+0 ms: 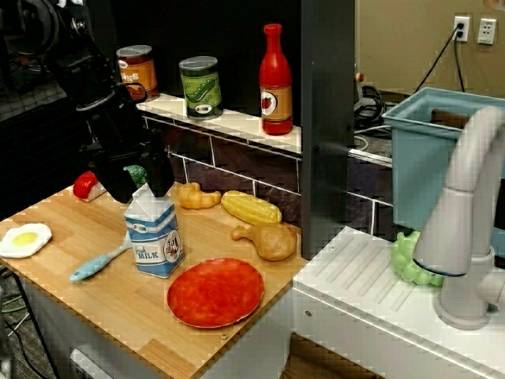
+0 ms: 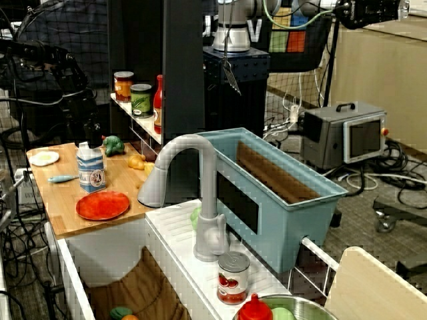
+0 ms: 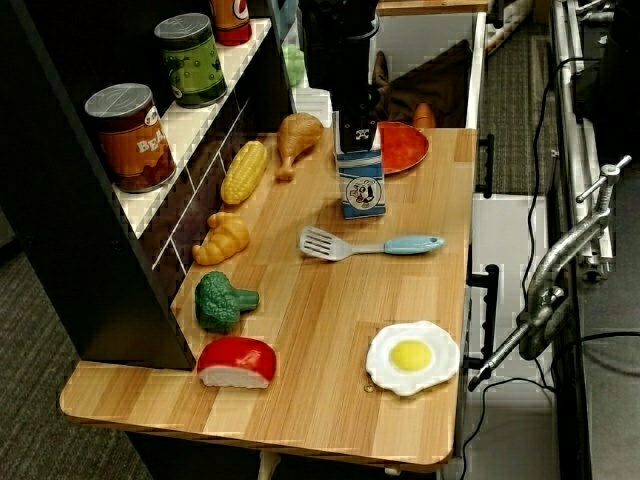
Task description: Lift milk box
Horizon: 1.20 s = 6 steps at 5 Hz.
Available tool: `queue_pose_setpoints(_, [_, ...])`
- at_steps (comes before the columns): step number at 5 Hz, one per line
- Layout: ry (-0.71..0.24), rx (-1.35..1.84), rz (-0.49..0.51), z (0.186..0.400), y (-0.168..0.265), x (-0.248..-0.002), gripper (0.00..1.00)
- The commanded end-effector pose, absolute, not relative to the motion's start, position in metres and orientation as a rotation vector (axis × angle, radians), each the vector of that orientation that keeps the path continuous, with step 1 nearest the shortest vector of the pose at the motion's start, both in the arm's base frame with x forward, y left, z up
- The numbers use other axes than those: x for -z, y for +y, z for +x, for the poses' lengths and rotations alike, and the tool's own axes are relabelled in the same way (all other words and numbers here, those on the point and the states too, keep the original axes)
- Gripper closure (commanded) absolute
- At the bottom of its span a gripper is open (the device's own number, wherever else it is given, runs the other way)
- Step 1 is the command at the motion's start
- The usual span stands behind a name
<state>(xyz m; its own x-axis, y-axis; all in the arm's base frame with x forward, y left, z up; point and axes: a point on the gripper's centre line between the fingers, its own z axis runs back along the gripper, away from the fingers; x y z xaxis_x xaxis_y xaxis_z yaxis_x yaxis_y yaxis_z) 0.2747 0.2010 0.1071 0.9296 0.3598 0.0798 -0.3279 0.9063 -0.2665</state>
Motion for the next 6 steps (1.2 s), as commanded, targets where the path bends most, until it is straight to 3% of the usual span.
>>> queue_pose_setpoints(1, [-0.157, -0.35, -0.235, 0.2767, 0.2035, -0.1179, 0.0])
queue_pose_setpoints(5, [-0.157, -0.346, -0.246, 0.2798, 0.2029, -0.1251, 0.0])
queue_pose_setpoints(6, [-0.158, -0.352, -0.251, 0.2811, 0.2048, -0.1242, 1.0])
